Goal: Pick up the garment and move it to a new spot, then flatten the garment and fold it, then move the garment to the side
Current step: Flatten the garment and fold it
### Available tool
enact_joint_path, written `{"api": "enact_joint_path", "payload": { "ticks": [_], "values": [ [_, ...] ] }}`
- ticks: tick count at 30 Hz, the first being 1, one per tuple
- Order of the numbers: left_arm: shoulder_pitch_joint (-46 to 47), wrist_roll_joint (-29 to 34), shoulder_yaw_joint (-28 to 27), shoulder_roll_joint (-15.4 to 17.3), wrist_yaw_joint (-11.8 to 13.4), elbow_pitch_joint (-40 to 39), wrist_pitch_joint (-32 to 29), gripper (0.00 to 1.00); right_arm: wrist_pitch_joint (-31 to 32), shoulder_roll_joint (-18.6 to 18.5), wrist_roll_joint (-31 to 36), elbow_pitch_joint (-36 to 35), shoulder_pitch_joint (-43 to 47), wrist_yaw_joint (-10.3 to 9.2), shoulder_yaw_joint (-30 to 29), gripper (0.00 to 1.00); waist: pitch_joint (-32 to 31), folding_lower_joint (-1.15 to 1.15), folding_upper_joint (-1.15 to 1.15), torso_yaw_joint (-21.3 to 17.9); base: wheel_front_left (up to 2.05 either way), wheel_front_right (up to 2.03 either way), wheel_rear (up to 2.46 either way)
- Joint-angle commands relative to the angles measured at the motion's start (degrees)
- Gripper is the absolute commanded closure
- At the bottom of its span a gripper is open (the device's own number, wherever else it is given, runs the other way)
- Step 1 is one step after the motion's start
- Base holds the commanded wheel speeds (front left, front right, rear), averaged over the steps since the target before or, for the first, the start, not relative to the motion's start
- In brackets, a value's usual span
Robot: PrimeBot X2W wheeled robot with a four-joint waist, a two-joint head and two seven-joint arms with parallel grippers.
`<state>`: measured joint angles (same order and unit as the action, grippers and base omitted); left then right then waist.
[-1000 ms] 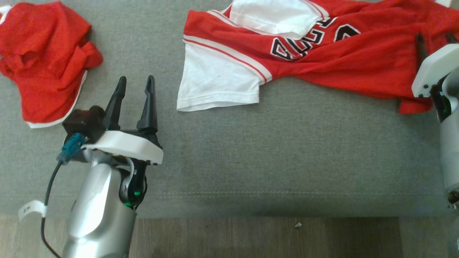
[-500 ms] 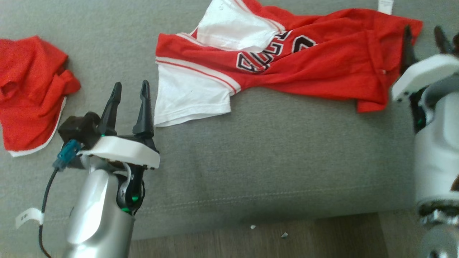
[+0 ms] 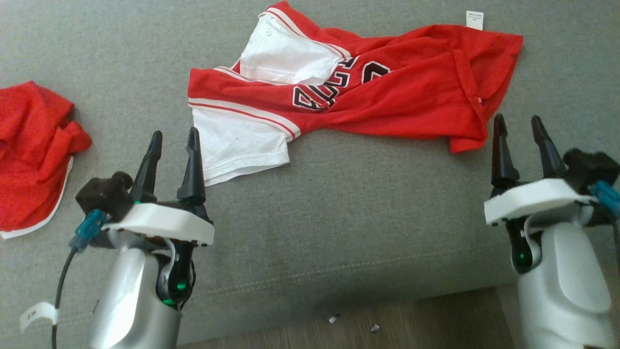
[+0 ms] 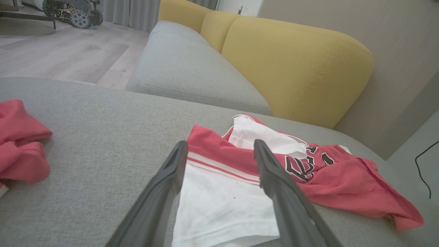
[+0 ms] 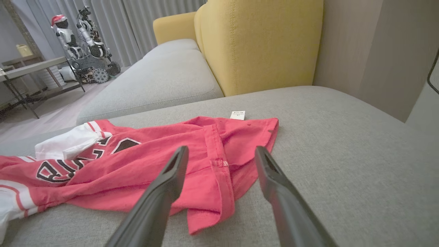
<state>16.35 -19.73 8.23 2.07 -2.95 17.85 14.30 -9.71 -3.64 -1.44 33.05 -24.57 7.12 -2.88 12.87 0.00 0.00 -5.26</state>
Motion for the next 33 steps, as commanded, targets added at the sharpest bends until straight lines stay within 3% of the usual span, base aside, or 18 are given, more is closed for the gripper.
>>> {"api": "enact_joint_path", "payload": {
  "ticks": [1, 8, 13, 18, 33],
  "values": [
    [0.4, 0.2, -2.0, 0.8, 0.2, -2.0, 0.7, 0.0, 0.4, 0.7, -1.2, -4.0, 0.4, 0.36, 2.0, 0.0, 0.0, 0.0, 0.0, -0.1, 0.0, 0.0, 0.0],
    [0.4, 0.5, -1.2, 0.8, -0.1, -1.0, 0.7, 0.0, 3.7, 0.7, -1.6, -9.7, 3.3, 0.36, 1.9, 0.0, 0.4, 0.0, 0.0, 0.5, 0.0, 0.0, 0.0],
    [0.5, 0.8, -0.6, 0.8, -0.1, -0.5, 0.7, 0.0, 6.8, 0.8, 2.1, -10.1, 2.2, 0.36, 0.0, 0.0, 0.9, 0.0, 0.0, 1.0, 0.0, 0.0, 0.0],
    [1.0, 1.0, 0.1, 0.8, -0.3, -0.2, 0.7, 0.0, 11.1, 0.1, 7.1, -7.0, -1.6, 0.36, -1.4, 0.0, 2.1, 0.0, 0.0, 2.0, 0.0, 0.0, 0.0],
    [3.2, 1.0, 2.4, 0.8, -0.3, 0.4, 0.7, 0.0, 13.8, -2.7, 12.7, 4.0, -10.9, 0.36, -5.3, 0.0, 6.1, 0.0, 0.0, 5.4, 0.0, 0.0, 0.0]
  ]
}}
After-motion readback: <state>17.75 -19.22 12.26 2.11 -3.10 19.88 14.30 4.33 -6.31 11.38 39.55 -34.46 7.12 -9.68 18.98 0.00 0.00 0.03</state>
